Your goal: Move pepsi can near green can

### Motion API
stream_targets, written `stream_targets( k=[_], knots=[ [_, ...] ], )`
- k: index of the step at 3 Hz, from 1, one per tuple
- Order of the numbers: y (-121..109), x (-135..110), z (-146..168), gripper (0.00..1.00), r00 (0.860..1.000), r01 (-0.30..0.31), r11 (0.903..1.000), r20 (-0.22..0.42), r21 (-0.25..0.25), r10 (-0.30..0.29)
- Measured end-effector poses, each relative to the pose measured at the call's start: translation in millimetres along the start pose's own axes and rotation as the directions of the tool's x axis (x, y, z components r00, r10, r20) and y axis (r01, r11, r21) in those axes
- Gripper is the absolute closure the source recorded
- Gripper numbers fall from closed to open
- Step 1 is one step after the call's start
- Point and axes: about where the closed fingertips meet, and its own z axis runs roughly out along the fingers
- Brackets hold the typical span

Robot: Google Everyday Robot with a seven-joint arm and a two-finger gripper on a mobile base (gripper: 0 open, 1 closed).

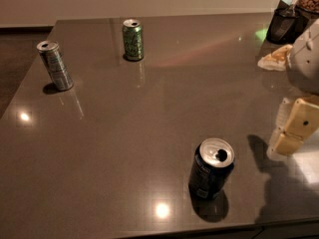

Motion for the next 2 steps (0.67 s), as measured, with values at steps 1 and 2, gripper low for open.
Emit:
stream_targets(
  k=[1,2],
  knots=[
    [31,-24,18,0.0,0.989,0.04,0.9979,0.142,-0.05,-0.033],
    [46,-40,25,0.0,0.974,0.064,0.9946,0.222,-0.082,-0.044]
  ],
)
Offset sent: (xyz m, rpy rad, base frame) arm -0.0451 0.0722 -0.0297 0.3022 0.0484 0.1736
